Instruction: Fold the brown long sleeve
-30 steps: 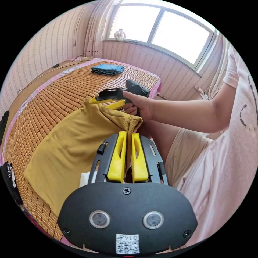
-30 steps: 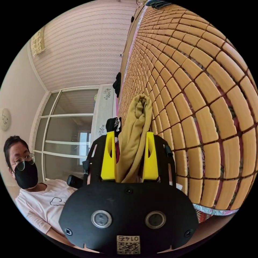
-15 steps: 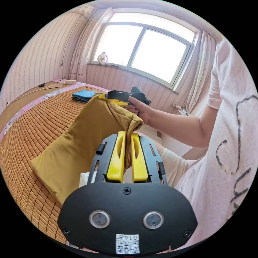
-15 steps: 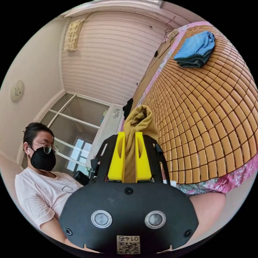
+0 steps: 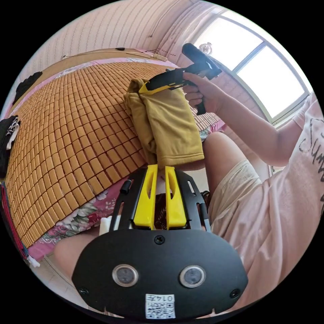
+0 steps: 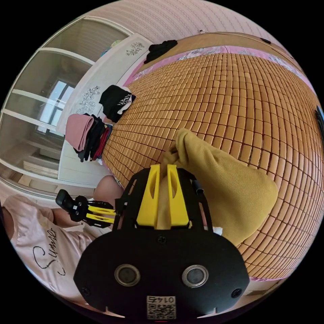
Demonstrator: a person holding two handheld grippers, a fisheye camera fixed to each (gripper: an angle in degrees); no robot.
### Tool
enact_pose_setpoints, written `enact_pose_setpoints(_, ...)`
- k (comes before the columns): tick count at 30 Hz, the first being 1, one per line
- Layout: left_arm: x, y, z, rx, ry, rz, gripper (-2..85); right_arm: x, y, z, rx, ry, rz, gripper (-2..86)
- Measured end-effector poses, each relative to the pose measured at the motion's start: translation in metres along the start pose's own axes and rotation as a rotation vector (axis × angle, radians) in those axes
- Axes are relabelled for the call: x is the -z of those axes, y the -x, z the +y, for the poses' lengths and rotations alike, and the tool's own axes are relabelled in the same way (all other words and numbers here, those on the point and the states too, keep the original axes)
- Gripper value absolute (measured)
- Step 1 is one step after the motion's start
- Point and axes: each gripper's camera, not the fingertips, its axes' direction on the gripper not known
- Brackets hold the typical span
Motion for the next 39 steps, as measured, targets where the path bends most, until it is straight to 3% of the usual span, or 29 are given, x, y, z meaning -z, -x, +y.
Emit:
enact_pose_setpoints(4,0.024,0.013,0.002,0.081,-0.084,-0.069,2.1,0.021,0.039,-0.007,0.145,-0.082,0.135,0.9)
enact_pose_setpoints(10,0.016,0.004,-0.045,0.073,-0.209,0.039,2.8,-0.018,0.051,-0.051,0.141,-0.012,0.329,-0.2)
enact_pose_setpoints(13,-0.014,0.001,-0.060,0.075,-0.094,-0.046,1.5,-0.055,0.055,-0.078,0.128,0.077,0.386,-0.3)
enact_pose_setpoints(16,-0.016,0.005,-0.058,0.087,-0.094,-0.072,0.0,-0.083,0.056,-0.089,0.140,0.107,0.421,-0.3)
enact_pose_setpoints(21,0.007,0.011,-0.069,0.112,-0.051,-0.004,2.4,-0.060,0.050,-0.090,0.033,0.020,0.263,0.4)
enact_pose_setpoints(24,0.033,0.018,-0.069,0.108,-0.113,0.082,8.0,-0.008,0.068,-0.059,0.087,-0.232,0.197,2.1)
enact_pose_setpoints(26,0.046,0.027,-0.071,0.095,-0.174,0.081,13.1,0.027,0.068,-0.024,0.111,-0.369,0.180,7.8)
enact_pose_setpoints(31,0.033,0.045,-0.089,0.110,-0.136,0.066,20.3,0.046,0.019,0.032,-0.148,-0.378,0.189,15.9)
enact_pose_setpoints(35,0.017,0.052,-0.106,0.121,-0.073,0.080,20.7,0.030,-0.012,0.068,-0.332,-0.387,0.087,18.5)
enact_pose_setpoints(39,0.017,0.051,-0.110,0.111,-0.062,0.132,18.8,0.008,-0.021,0.072,-0.369,-0.364,0.008,17.5)
